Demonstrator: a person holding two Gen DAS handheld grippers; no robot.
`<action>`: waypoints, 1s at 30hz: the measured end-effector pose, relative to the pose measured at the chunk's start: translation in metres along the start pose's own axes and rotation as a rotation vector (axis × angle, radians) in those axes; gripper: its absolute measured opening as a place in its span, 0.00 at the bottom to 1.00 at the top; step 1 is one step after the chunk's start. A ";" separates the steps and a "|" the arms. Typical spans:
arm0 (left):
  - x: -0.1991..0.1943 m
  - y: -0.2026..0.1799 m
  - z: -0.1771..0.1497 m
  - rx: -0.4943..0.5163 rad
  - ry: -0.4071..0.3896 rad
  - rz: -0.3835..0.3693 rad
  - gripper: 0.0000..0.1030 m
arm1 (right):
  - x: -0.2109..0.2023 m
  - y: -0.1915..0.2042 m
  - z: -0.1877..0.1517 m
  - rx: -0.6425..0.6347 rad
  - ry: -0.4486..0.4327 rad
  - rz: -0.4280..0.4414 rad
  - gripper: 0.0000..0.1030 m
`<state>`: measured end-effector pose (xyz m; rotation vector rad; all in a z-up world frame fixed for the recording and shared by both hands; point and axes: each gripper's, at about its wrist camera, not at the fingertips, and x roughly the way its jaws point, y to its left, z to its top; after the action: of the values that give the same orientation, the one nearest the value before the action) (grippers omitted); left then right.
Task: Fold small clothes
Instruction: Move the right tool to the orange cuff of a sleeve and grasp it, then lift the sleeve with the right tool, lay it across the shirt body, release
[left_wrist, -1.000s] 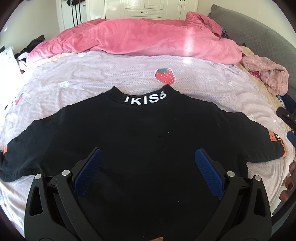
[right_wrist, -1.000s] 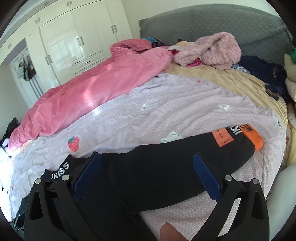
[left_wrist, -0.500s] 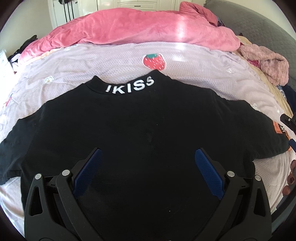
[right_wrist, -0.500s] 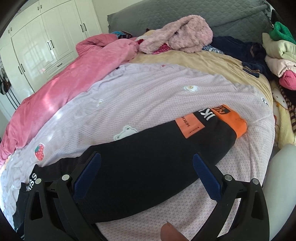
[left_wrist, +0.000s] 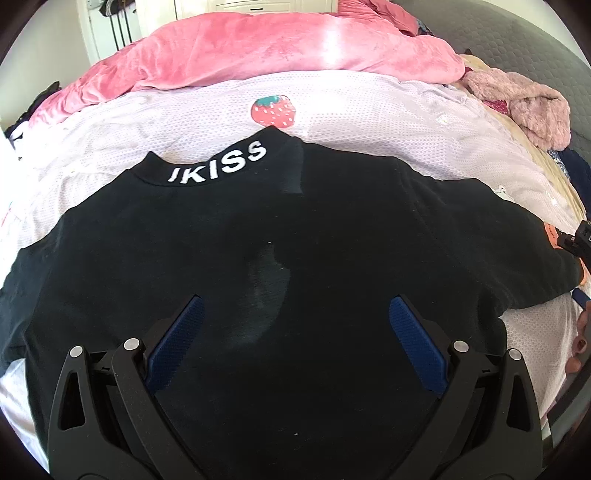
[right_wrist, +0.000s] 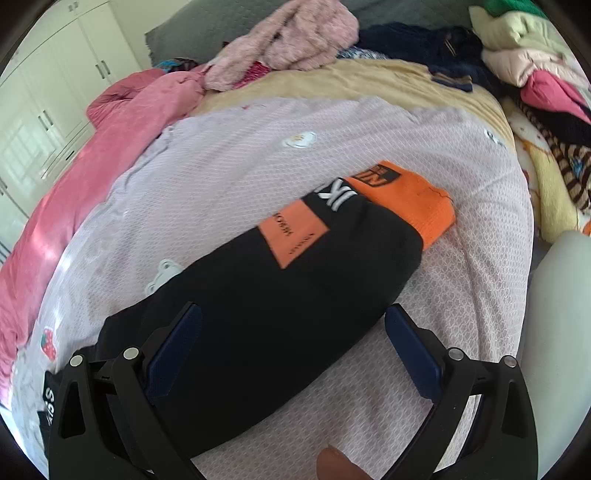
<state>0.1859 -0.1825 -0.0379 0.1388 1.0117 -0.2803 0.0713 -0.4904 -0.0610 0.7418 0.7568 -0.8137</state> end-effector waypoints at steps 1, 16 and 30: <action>0.001 -0.002 0.001 0.001 0.002 -0.002 0.92 | 0.004 -0.005 0.003 0.021 0.004 -0.003 0.96; 0.014 0.007 0.007 -0.049 0.008 0.003 0.92 | 0.011 -0.049 0.032 0.257 -0.089 0.141 0.10; -0.013 0.051 -0.005 -0.181 -0.025 -0.025 0.92 | -0.048 0.056 0.006 -0.173 -0.166 0.501 0.09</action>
<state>0.1910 -0.1302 -0.0304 -0.0412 1.0099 -0.2116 0.0973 -0.4514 -0.0040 0.6598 0.4545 -0.3449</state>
